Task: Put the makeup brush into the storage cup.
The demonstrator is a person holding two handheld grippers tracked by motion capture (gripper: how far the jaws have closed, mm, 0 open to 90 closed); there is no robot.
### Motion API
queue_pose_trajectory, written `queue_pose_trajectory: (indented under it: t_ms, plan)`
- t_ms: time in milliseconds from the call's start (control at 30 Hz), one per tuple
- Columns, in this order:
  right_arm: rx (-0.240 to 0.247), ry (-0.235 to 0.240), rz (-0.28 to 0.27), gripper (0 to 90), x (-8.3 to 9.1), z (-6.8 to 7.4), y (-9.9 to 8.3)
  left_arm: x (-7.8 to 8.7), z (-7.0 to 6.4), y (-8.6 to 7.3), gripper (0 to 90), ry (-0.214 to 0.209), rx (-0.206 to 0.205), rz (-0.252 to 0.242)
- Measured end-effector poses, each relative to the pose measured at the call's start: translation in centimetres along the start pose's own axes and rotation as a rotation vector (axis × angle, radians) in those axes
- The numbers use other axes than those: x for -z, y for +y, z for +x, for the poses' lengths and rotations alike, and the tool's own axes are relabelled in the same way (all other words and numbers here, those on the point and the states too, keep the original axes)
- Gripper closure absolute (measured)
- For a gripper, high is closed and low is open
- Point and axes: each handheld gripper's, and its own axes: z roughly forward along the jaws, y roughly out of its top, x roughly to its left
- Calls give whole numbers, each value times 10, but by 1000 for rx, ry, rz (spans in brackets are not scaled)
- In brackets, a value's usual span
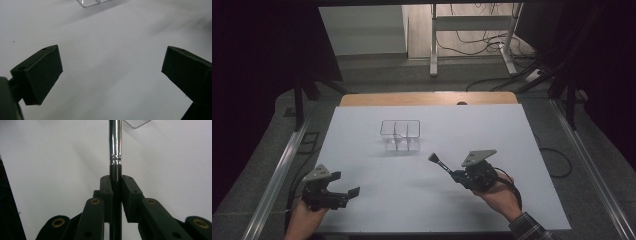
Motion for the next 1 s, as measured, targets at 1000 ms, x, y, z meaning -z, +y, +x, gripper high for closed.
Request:
queue_pose_trajectory:
  t_ms: [1000]
  plan:
    - [5,-10,-81,789,9,12,5,-57,-40,58,24,-176,-61,-40]
